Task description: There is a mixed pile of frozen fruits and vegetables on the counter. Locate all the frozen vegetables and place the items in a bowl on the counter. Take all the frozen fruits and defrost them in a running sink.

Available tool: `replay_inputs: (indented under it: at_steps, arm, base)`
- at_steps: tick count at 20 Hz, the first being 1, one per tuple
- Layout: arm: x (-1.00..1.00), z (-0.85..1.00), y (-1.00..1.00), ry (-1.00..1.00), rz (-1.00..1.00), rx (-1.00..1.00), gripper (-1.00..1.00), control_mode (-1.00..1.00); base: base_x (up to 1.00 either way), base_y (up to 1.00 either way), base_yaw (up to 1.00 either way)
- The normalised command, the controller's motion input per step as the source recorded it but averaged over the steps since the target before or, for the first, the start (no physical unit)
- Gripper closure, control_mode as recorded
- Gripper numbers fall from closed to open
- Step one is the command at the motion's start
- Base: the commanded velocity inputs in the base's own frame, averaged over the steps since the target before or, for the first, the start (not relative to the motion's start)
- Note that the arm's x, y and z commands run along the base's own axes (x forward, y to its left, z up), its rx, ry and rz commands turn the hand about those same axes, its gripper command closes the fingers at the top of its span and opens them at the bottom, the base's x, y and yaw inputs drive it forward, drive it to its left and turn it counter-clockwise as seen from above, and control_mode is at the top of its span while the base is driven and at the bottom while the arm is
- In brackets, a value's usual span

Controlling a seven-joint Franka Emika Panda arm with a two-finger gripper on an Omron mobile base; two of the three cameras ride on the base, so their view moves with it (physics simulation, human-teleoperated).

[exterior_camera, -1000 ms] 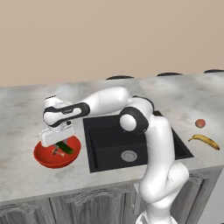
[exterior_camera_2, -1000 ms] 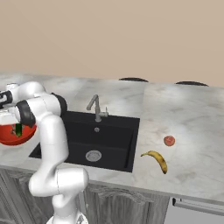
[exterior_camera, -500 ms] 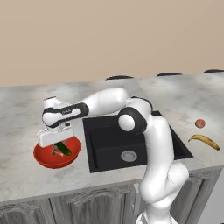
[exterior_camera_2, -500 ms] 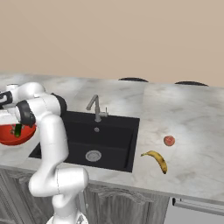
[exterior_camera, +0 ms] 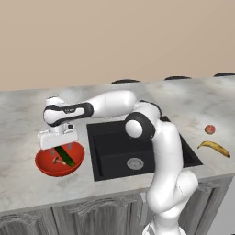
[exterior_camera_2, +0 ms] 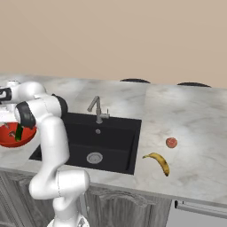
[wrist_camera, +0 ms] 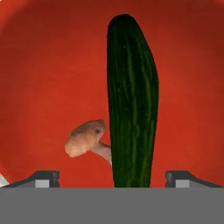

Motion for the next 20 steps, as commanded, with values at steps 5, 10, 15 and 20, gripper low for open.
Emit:
replay_inputs:
  at_steps: [5,10,15,20]
  arm:
    - [-0.28,0.47,-0.22,0.15,-0.06,0.00,-1.00,-1.00]
    - [-0.50,0.07,-0.50,-0.05,0.00,0.01,-1.00,-1.00]
    - [-0.59,-0.04,-0.56,-0.11,0.00,0.01,-1.00,-1.00]
    - [-0.65,-0.03,-0.74,-0.16,0.01,0.03,-1.00,-1.00]
  base:
    - [0.00,0.00,0.00]
    - [0.00,0.00,0.00]
    - [0.00,0.00,0.00]
    - [0.00,0.00,0.00]
